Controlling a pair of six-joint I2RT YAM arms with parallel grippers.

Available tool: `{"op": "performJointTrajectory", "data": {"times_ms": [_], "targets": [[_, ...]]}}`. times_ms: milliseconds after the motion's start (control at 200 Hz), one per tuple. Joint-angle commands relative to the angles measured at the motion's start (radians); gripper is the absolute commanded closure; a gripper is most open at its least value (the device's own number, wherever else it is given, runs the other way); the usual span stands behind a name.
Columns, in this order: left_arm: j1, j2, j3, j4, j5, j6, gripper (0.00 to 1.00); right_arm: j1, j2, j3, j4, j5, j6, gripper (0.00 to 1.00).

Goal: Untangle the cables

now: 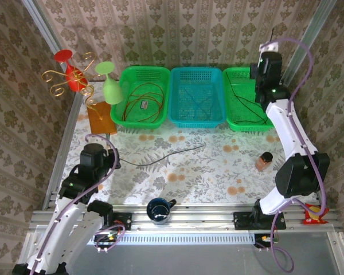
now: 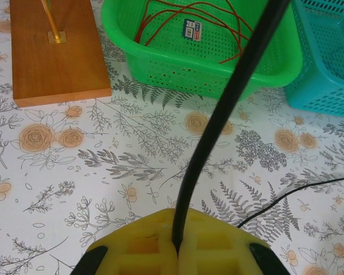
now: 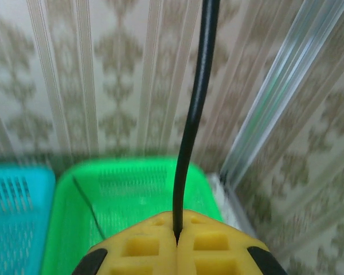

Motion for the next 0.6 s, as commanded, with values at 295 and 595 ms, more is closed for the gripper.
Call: {"op": "performJointTrajectory", "data": {"times_ms": [295, 595], "targets": [[-0.1, 0.043, 0.046, 0.005, -0.083, -0.033, 1.0, -0.1, 0.255, 0.112, -0.367, -0.247, 0.244, 1.0], [-0.147, 0.05, 0.027, 0.012, -0.109, -0.055, 1.0, -0.103, 0.493, 0.264, -0.567, -0.318, 0.316, 1.0]]}}
